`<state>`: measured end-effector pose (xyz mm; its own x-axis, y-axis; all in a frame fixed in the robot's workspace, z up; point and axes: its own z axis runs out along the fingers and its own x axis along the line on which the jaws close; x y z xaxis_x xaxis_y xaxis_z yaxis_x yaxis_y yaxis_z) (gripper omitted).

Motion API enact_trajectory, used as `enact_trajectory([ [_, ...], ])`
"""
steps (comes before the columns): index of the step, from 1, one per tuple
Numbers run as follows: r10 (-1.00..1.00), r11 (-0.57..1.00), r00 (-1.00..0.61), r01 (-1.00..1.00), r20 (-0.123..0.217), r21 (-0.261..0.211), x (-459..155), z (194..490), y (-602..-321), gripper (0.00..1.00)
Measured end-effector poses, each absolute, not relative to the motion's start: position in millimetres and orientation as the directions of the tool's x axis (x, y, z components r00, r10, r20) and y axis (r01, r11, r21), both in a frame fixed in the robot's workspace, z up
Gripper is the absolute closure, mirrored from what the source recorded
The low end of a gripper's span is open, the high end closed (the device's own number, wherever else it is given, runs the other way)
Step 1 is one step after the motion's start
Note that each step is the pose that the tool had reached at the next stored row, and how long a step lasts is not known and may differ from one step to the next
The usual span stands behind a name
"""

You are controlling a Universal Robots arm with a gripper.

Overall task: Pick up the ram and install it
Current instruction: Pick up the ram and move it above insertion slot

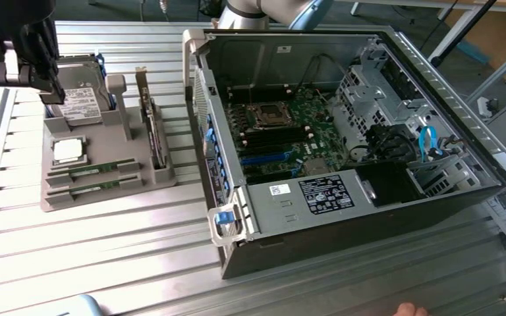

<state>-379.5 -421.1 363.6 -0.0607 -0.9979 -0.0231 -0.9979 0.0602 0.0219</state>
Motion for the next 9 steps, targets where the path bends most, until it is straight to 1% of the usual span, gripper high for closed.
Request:
enact_trajectory([
  [9, -0.998, 0.06, -0.061, -0.998, -0.023, 0.022, -379.5, 357.5, -421.1, 0.89],
])
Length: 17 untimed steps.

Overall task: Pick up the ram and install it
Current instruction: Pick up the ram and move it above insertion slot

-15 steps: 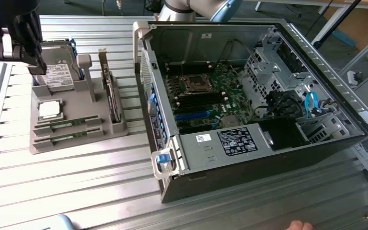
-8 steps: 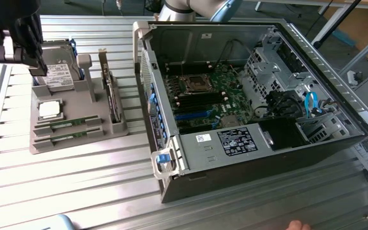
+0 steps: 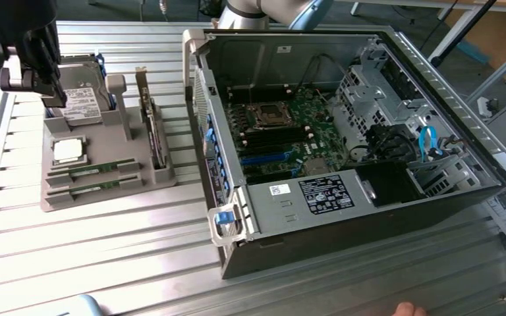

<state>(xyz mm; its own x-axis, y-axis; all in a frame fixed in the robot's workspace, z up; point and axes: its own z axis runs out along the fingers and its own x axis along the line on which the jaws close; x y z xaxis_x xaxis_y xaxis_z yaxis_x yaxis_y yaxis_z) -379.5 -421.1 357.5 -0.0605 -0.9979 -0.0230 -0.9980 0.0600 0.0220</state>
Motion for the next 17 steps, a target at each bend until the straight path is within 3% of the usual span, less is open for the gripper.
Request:
enact_trajectory([
  [17, -0.998, 0.051, -0.051, -0.999, -0.023, 0.015, -379.5, 350.0, -421.1, 0.89],
])
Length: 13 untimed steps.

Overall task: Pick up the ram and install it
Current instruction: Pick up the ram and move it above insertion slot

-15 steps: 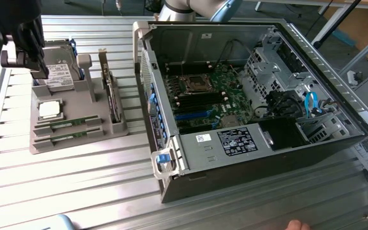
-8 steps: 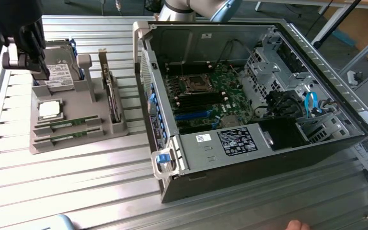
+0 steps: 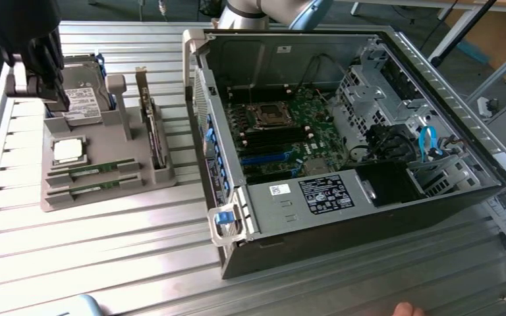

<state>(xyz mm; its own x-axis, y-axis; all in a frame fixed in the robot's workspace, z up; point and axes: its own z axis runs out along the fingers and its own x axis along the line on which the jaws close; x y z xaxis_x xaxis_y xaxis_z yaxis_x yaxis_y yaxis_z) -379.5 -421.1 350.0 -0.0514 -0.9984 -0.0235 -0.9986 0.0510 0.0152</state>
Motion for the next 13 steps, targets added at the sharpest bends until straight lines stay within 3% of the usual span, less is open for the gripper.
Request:
enact_trajectory([
  [13, -0.999, 0.045, -0.046, -0.999, -0.023, 0.015, -379.5, 341.9, -421.1, 0.89],
])
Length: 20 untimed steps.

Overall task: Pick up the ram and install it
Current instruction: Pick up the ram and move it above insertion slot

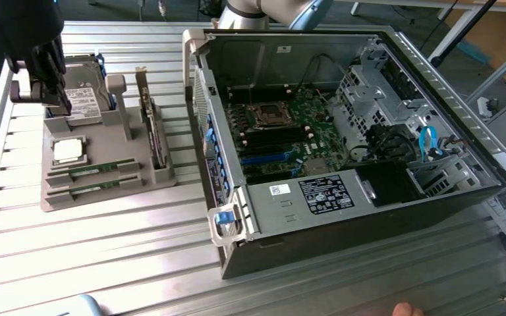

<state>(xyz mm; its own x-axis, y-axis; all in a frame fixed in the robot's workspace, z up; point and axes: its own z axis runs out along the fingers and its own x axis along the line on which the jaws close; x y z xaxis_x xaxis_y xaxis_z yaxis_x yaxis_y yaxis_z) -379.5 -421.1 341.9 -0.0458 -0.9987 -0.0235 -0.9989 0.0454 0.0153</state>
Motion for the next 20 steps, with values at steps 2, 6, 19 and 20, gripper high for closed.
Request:
enact_trajectory([
  [2, -0.999, 0.044, -0.045, -0.999, -0.023, 0.015, -379.5, 340.6, -421.1, 0.89],
  [6, -0.999, 0.042, -0.043, -0.999, -0.023, 0.015, -379.5, 337.8, -421.1, 0.89],
  [19, -0.999, 0.042, -0.042, -0.999, -0.023, 0.015, -379.5, 332.5, -421.1, 0.89],
  [20, -0.999, 0.042, -0.042, -0.999, -0.023, 0.015, -379.5, 331.6, -421.1, 0.89],
])
